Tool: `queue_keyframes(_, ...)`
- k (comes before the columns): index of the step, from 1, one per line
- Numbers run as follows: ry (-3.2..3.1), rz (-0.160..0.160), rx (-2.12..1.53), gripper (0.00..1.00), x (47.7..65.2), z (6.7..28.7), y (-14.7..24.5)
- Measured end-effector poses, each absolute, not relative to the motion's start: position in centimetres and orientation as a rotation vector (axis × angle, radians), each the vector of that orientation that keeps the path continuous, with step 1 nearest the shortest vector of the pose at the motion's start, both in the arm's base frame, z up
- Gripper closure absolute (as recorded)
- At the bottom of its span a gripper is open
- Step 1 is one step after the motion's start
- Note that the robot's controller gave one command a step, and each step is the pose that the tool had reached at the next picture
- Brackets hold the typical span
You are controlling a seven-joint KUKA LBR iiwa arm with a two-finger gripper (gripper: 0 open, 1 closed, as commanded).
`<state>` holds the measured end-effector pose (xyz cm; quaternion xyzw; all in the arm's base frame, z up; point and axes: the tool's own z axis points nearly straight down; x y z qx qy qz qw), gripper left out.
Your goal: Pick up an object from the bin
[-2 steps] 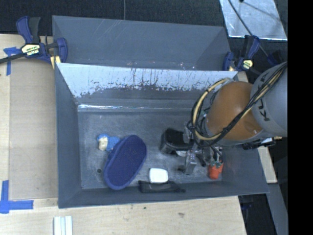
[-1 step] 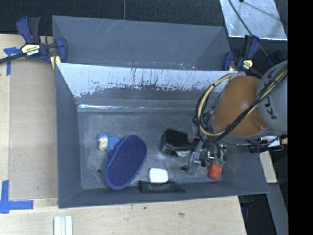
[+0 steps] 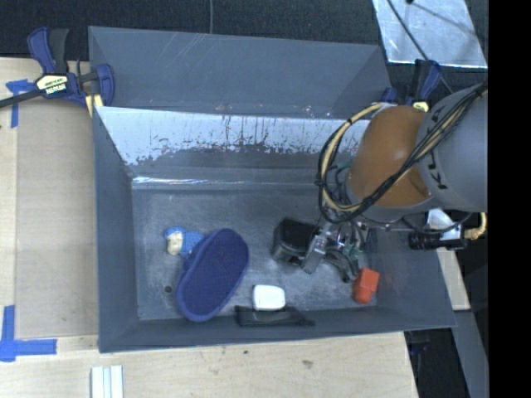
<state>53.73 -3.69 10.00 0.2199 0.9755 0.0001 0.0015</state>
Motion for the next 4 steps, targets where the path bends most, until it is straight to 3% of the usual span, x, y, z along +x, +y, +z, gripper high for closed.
queue_keyframes(1, 3.071, 0.003, 0.718, 0.0, 55.5, 6.9, -3.6)
queue_keyframes(2, 3.073, 0.005, 0.713, 0.0, 55.5, 7.0, -3.6)
queue_keyframes(3, 3.075, 0.006, 0.712, 1.0, 55.6, 7.1, -3.5)
queue_keyframes(4, 3.057, 0.0, 0.703, 1.0, 55.6, 16.2, -3.6)
